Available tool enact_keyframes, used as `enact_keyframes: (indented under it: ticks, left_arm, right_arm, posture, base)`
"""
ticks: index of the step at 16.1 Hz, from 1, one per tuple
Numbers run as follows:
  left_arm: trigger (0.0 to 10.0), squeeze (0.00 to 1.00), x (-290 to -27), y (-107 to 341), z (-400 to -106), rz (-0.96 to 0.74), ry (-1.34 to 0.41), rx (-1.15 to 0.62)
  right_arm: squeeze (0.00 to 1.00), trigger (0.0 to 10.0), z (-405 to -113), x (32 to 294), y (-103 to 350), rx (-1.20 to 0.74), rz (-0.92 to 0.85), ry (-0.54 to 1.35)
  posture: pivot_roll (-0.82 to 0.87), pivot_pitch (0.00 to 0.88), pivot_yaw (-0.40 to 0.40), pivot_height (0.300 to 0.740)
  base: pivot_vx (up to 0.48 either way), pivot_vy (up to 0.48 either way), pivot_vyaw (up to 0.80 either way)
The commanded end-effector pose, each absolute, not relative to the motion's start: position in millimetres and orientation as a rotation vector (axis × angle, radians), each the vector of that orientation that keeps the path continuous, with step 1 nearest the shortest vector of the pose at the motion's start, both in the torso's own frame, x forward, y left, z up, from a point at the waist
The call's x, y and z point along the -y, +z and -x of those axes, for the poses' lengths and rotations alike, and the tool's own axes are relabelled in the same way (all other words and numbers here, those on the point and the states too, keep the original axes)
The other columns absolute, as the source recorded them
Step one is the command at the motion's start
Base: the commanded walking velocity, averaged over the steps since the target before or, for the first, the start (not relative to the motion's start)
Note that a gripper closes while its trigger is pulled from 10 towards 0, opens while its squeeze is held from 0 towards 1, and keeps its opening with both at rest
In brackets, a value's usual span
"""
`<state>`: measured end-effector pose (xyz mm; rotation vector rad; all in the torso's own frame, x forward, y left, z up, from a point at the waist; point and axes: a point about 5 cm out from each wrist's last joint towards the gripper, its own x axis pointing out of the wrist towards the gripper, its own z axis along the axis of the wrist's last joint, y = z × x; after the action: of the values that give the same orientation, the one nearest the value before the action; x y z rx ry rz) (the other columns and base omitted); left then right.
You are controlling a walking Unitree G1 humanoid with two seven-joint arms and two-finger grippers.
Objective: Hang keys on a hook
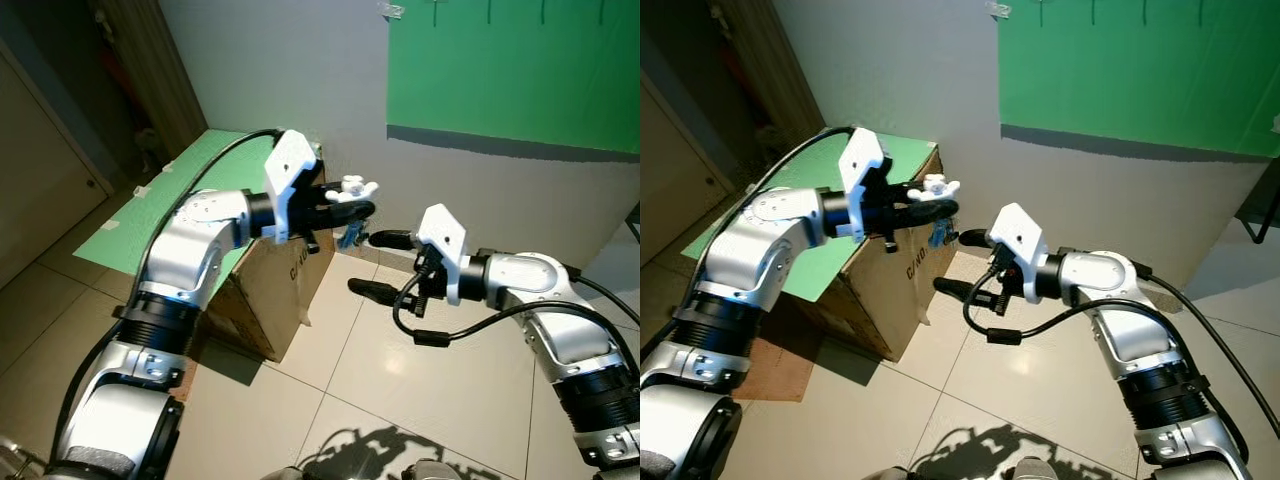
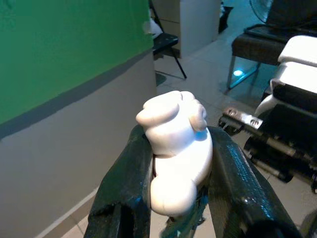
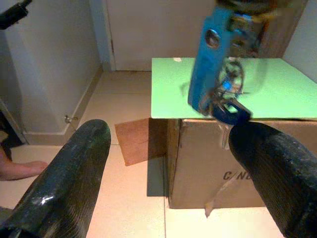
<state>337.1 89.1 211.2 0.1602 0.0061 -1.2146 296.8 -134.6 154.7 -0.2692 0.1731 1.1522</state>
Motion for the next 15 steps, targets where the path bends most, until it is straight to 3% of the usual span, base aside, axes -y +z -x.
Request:
enact_keyframes:
  ticks: [1,15]
  left_arm:
    - [0.0,0.00,-87.2,220.0,-338.1,-0.168,-1.226,0.015]
    - [0.0,0.00,-78.3,225.8,-339.6,-0.177,-1.244,0.030]
  right_arm:
    - [0.00,10.0,-298.5,126.4,161.0,-0.151,0.276,1.181]
    - [0.00,10.0,-318.3,116.2,171.2,-0.083,0.277,1.086]
  posture:
    - [-0.28,0.000,0.171,0.740]
    - [-0.28,0.004,0.164,0.740]
  base:
    - [0.000,0.000,0.00]
    - [0.000,0.000,0.00]
